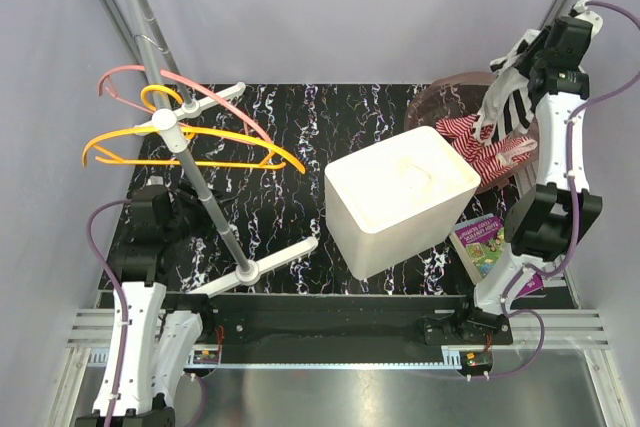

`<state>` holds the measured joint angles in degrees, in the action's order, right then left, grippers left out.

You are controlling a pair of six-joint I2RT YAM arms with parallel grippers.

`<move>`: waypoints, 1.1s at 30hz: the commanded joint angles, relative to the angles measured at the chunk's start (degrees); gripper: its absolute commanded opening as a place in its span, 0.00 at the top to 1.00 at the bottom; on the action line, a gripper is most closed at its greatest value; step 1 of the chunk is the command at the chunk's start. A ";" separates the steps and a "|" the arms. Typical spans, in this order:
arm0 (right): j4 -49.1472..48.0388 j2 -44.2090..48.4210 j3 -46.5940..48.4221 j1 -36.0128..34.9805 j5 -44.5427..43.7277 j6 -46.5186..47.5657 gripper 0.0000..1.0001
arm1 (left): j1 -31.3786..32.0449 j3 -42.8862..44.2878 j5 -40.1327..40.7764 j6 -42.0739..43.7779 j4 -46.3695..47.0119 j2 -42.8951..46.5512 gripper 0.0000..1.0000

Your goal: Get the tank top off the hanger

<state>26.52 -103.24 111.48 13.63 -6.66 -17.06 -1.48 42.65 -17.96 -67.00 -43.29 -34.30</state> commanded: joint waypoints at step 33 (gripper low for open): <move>35.88 17.10 2.44 -15.21 -1.00 -9.92 0.00 | 1.21 3.49 0.47 10.14 -2.42 -3.05 0.33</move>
<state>59.88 -92.82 117.93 -1.91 -5.65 -25.80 -0.40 44.99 -16.27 -58.28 -47.03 -38.89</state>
